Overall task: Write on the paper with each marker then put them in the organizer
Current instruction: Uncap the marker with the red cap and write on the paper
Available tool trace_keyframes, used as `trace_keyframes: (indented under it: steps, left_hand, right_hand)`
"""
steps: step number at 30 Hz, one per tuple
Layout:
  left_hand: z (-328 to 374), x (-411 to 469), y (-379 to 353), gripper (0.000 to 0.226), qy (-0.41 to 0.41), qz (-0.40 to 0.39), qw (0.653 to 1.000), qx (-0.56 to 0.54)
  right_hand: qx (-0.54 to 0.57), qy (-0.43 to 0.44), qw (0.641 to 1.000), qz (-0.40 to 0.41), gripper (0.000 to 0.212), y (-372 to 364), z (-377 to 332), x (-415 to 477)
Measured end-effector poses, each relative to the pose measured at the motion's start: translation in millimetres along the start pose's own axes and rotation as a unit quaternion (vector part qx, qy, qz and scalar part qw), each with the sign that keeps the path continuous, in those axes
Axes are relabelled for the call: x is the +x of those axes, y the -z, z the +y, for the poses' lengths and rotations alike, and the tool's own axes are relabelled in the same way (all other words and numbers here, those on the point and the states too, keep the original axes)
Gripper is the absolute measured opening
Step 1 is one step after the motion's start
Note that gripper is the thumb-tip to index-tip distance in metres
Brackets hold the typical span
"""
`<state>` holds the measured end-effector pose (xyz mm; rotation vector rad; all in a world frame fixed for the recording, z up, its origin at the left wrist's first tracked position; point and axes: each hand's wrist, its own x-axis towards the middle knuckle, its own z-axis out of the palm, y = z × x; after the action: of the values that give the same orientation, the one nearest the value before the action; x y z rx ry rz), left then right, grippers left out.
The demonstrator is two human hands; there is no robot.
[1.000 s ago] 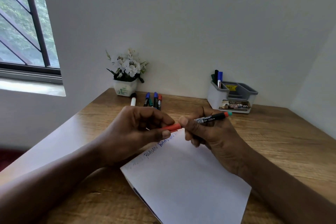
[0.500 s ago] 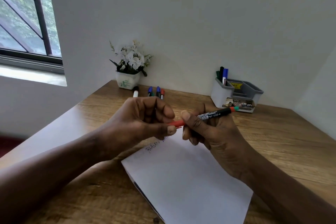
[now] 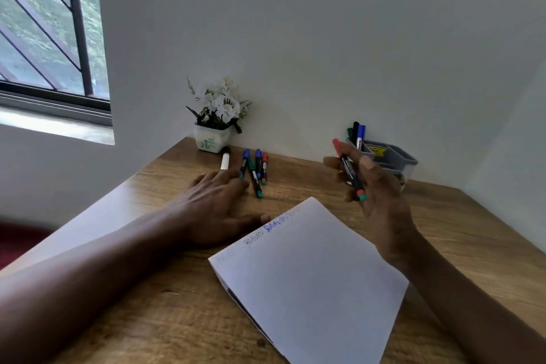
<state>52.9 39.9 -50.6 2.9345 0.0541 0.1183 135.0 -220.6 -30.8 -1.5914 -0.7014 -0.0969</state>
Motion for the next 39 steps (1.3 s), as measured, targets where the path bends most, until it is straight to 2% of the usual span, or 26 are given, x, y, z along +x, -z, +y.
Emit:
trace_keyframes:
  steps: [1, 4, 6, 8, 14, 17, 21, 26, 32, 34, 37, 39]
  left_hand:
    - [-0.7, 0.8, -1.1, 0.136, -0.001, -0.010, 1.000, 0.007]
    - [-4.1, 3.9, -3.5, 0.140, -0.016, -0.034, 0.999, 0.012]
    - [-5.5, 6.5, -5.4, 0.141, -0.023, -0.053, 0.998, 0.013]
    - [-6.0, 8.5, -5.3, 0.143, -0.030, -0.063, 0.997, 0.016]
    - [-6.1, 9.1, -5.8, 0.130, -0.042, -0.058, 0.997, 0.028]
    - [-6.6, 9.3, -3.9, 0.139, -0.047, -0.059, 0.997, 0.026]
    - [-7.7, 12.0, -4.0, 0.148, -0.051, -0.066, 0.996, 0.025]
    - [-4.1, 9.8, -0.6, 0.126, -0.048, -0.071, 0.996, 0.025]
    - [-3.1, 11.9, 1.8, 0.104, -0.047, -0.075, 0.996, 0.033]
    - [-2.8, 11.9, 2.5, 0.103, -0.048, -0.075, 0.996, 0.032]
    - [-2.6, 11.6, 2.7, 0.103, -0.048, -0.076, 0.996, 0.028]
    - [-2.7, 11.5, 3.0, 0.102, -0.048, -0.076, 0.996, 0.025]
  right_hand:
    - [0.011, -0.009, 1.000, 0.019, 0.079, 1.5, 0.4, 1.6]
    - [0.014, 0.001, 0.992, 0.125, 0.038, 5.4, 1.4, 4.6]
    - [0.001, 0.016, 0.984, 0.178, 0.030, 8.6, 3.0, 8.0]
    - [-0.030, 0.031, 0.975, 0.220, 0.032, 16.5, 6.1, 15.5]
    - [-0.081, 0.014, 0.944, 0.321, 0.067, 53.8, 1.6, 72.3]
    - [-0.153, 0.042, 0.922, 0.354, 0.068, 68.9, -10.2, 107.6]
    - [-0.205, 0.058, 0.912, 0.352, 0.070, 69.9, -10.7, 144.5]
    - [-0.309, 0.071, 0.902, 0.292, 0.073, 54.8, 4.7, 159.6]
    - [-0.389, 0.002, 0.886, 0.253, 0.075, 53.1, 37.6, 159.9]
    - [-0.406, -0.015, 0.880, 0.247, 0.070, 53.1, 47.6, 157.9]
    - [-0.468, -0.061, 0.853, 0.223, 0.056, 56.7, 58.4, 157.0]
    - [-0.487, -0.095, 0.845, 0.198, 0.056, 61.0, 58.6, 157.0]
